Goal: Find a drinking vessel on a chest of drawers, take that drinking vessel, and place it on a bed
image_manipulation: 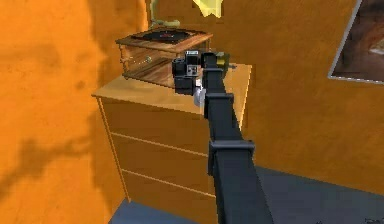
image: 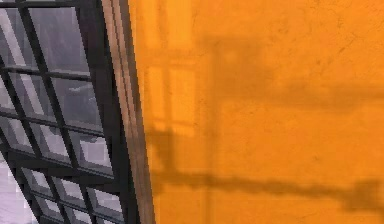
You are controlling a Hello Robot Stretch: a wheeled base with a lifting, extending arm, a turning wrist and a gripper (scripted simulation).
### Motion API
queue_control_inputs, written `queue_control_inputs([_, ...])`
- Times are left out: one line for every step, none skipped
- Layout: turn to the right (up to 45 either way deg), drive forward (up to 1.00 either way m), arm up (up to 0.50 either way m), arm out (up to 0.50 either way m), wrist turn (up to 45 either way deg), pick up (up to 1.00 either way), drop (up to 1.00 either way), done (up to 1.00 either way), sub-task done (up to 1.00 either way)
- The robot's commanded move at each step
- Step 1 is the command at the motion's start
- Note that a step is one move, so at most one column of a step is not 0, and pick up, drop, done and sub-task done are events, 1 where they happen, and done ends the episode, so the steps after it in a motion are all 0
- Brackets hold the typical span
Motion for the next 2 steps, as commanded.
queue_control_inputs([0.0, 0.0, 0.0, 0.0, 0.0, 1.0, 0.0, 0.0, 0.0])
queue_control_inputs([0.0, 0.0, 0.04, 0.0, 0.0, 0.0, 0.0, 0.0, 0.0])
